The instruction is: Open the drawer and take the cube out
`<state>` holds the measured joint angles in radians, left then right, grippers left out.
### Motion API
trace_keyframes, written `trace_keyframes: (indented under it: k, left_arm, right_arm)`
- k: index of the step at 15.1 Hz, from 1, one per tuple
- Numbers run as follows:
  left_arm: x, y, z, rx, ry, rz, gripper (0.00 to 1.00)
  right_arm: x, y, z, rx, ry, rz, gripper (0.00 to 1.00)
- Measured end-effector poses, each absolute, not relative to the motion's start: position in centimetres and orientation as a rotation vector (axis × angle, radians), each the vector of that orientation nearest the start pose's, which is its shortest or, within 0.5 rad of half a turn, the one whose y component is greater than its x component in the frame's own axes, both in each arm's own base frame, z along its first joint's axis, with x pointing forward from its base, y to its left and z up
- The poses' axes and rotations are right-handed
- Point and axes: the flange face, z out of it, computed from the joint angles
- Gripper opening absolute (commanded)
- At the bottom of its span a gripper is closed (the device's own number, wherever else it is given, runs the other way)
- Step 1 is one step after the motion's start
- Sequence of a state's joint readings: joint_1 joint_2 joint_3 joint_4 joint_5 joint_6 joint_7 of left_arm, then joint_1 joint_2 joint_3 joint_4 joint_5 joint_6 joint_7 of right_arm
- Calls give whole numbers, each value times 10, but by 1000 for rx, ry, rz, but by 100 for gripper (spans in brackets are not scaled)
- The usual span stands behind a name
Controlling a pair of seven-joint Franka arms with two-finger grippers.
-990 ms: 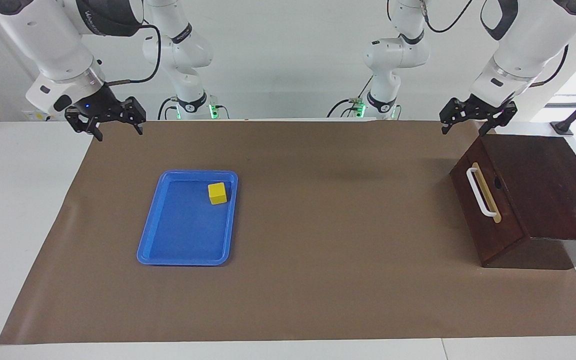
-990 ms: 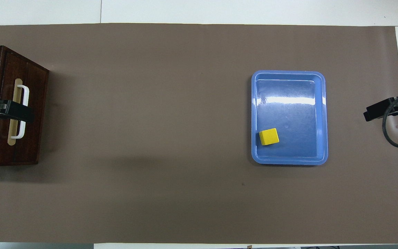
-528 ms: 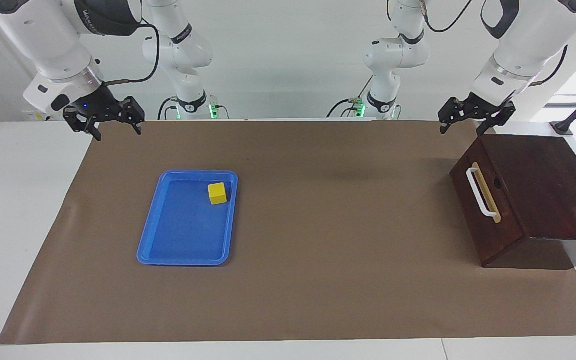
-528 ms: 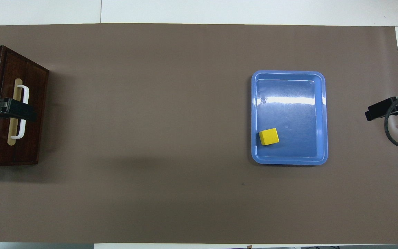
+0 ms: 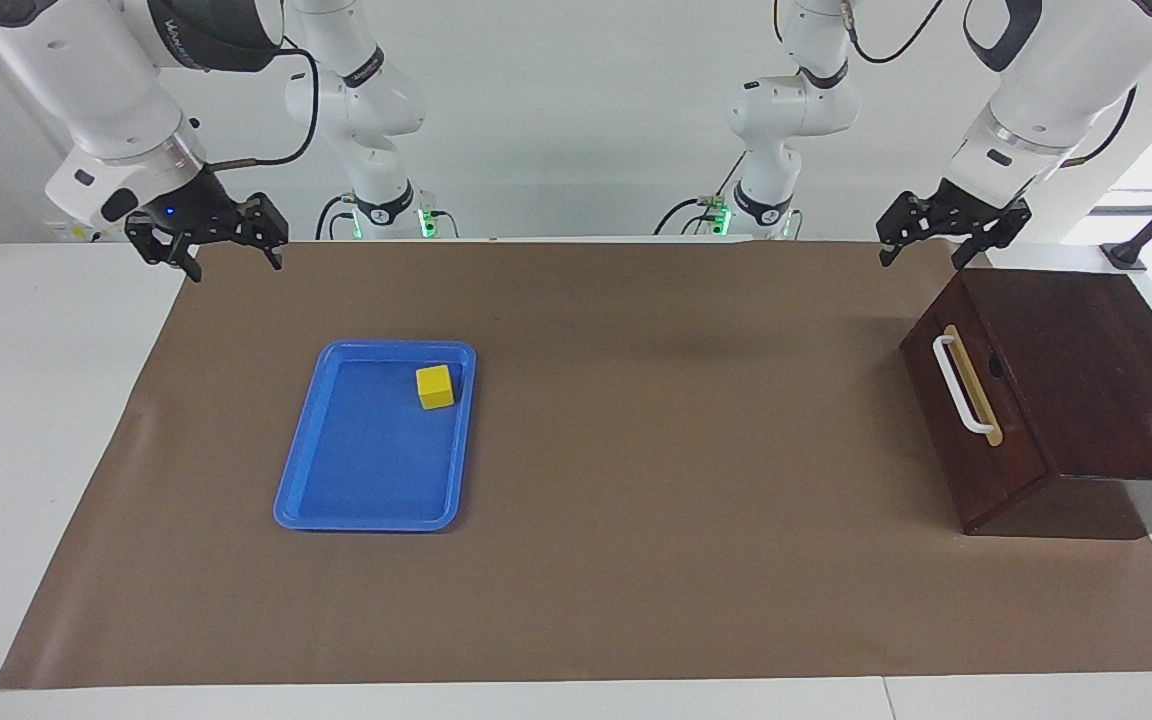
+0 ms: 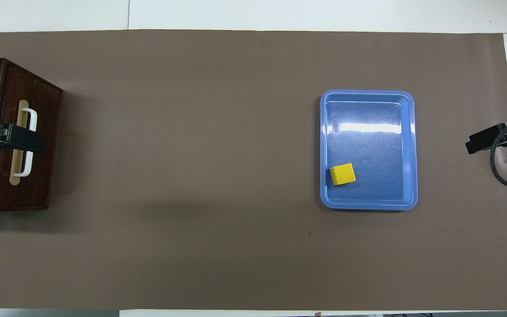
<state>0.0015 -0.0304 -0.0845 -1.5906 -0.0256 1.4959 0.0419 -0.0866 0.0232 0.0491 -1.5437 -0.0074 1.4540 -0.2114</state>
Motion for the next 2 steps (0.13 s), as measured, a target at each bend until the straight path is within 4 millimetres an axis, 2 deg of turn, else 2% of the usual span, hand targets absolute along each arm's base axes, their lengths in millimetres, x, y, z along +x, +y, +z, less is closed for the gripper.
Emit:
trace_keyframes:
  k: [2]
  left_arm:
    - [535, -48, 625, -3155, 197, 103, 100]
  right_arm:
    - [548, -22, 615, -3118, -270, 176, 100]
